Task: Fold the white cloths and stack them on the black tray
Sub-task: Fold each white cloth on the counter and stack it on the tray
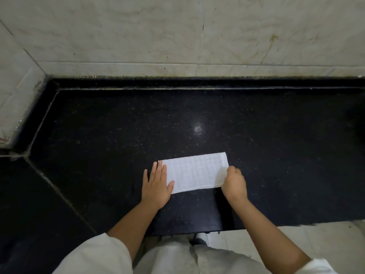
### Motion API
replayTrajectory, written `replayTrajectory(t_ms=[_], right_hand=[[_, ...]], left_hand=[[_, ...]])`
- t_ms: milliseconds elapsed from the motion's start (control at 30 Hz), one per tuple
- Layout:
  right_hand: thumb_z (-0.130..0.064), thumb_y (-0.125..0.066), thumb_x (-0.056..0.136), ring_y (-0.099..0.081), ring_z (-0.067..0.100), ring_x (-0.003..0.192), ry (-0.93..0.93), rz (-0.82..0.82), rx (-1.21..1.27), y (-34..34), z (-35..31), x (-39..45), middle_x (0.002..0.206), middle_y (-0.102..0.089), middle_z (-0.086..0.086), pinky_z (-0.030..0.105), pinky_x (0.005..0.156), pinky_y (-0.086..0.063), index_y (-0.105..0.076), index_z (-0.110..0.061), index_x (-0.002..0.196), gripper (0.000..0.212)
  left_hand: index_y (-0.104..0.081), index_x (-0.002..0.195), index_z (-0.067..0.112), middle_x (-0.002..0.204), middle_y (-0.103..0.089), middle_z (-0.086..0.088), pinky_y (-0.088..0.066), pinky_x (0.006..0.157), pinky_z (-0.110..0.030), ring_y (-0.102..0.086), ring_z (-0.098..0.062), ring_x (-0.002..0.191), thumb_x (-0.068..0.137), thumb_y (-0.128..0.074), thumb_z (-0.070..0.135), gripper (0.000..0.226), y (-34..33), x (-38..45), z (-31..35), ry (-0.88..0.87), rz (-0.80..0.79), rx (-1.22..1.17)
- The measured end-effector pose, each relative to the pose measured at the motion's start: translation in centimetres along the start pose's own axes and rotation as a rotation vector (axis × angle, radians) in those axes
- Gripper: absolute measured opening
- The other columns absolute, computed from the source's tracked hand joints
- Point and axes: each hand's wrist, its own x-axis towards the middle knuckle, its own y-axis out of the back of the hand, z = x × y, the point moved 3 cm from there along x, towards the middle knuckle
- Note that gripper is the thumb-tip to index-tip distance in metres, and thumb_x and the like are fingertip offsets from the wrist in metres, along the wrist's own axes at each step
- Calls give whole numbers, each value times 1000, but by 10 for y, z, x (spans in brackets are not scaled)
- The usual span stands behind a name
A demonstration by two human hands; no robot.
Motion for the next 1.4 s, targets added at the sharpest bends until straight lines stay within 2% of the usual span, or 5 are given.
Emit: replayTrajectory(t_ms=[500,700,967,1133,1400], right_hand=[[13,-56,66,-61,33,58,763,-113,183,-78,-120,-54,69,-59,19,27,49,-51,-62,5,72,11],[-3,-52,87,-52,31,110,803,-200,60,-72,-113,-54,119,-54,19,27,94,-41,-50,4,123,37],[-4,-86,18,-70,19,65,749,-36,-316,-42,-60,-42,75,-71,-1,29,51,-54,-73,-19,72,57],[-14,-83,36,-66,13,56,793,-59,-366,-43,-68,-33,70,-71,-5,22,44,-49,-73,-24,65,32],[-25,-39,70,-62,13,51,803,68,-231,-6,-57,-34,59,-65,-5,16,51,-47,-70,-19,64,33]], left_hand=[[-22,147,8,158,-12,-8,-3,119,-42,-2,-23,147,85,-2,53,79,1,-49,-71,114,187,-236],[-52,129,2,144,-43,-17,-27,111,-50,-32,-33,139,78,-9,45,80,-12,-62,-80,89,195,-274],[-74,84,15,92,-73,-1,-58,70,-29,-55,-14,96,72,-44,32,36,-1,-48,-41,-392,295,-257],[-73,70,21,77,-71,8,-55,58,-20,-69,-9,72,34,-88,47,47,-3,-28,-17,-430,243,-140],[-68,65,16,70,-67,3,-32,69,-26,-42,-14,77,66,-57,17,12,4,-20,0,-502,534,-92]])
